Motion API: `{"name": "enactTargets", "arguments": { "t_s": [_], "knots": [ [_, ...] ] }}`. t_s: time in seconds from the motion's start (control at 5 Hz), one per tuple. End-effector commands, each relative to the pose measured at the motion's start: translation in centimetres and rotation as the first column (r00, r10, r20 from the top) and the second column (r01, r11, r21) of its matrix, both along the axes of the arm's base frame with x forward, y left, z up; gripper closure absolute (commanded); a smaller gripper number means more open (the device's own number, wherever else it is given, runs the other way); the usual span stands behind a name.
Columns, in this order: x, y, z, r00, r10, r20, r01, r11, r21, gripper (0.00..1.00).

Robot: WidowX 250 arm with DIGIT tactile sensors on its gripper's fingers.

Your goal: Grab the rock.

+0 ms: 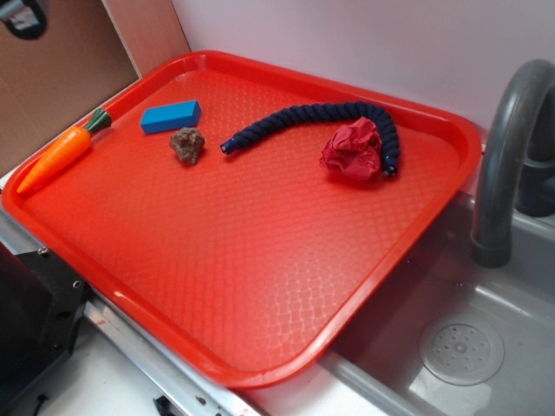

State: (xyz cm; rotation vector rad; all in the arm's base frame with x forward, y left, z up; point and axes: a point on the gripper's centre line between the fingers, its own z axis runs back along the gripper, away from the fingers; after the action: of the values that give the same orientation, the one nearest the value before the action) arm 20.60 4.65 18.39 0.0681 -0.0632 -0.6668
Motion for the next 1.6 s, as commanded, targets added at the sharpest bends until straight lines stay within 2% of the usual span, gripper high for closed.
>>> {"name": "enactTargets", "arguments": {
  "t_s": [0.0,0.2,0.4,0.6,0.8,1.0,1.2,1.4],
  "knots": [
    [4.5,-2.6,-3.0,0.908,-0.419,-0.018,0.418,0.899,0.135,0.00],
    [5.1,-3.0,-4.8,0.893,-0.444,-0.070,0.449,0.878,0.166,0.00],
    [5.7,-2.6,-7.4,0.887,-0.439,-0.140,0.459,0.872,0.169,0.00],
    [5.5,-2.4,-9.0,0.875,-0.451,-0.175,0.474,0.871,0.127,0.00],
    [4.9,-2.2,-11.2,0.868,-0.432,-0.245,0.469,0.876,0.116,0.00],
    [4.2,-2.3,-12.5,0.859,-0.425,-0.287,0.469,0.877,0.106,0.00],
    [3.8,-2.5,-14.1,0.856,-0.358,-0.372,0.450,0.870,0.200,0.00],
    [3.6,-2.2,-15.6,0.847,-0.308,-0.434,0.439,0.865,0.243,0.00]
  ]
}}
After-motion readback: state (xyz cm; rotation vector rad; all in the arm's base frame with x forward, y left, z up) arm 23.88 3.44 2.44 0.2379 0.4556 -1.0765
